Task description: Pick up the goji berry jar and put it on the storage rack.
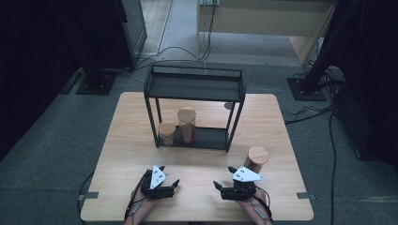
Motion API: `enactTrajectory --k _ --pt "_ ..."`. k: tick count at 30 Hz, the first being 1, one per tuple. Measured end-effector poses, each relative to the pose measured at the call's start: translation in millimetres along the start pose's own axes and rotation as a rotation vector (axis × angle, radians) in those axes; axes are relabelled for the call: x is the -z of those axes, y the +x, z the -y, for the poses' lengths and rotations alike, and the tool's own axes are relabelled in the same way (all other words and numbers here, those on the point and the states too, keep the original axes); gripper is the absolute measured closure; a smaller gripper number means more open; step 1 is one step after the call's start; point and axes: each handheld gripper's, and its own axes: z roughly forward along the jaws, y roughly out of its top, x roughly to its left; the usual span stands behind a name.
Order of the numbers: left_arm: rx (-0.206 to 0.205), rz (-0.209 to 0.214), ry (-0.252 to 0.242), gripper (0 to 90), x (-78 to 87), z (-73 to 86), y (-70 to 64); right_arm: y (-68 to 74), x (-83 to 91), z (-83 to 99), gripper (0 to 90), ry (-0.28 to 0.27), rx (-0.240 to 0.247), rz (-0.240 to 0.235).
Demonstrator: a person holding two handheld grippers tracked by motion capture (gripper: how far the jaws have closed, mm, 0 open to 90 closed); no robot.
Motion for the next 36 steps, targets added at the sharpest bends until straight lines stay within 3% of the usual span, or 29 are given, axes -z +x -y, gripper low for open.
enactTrajectory --k 9,36 --pt "-0.001 -0.001 0.001 20.2 -0.1 -0.2 -0.2 -4.8 6.6 4.5 18.2 0.030 0.014 -0.010" --pt "0.002 -0.005 -0.001 20.2 0.0 0.2 -1.0 -7.2 35.2 20.9 18.2 0.040 0.015 0.019"
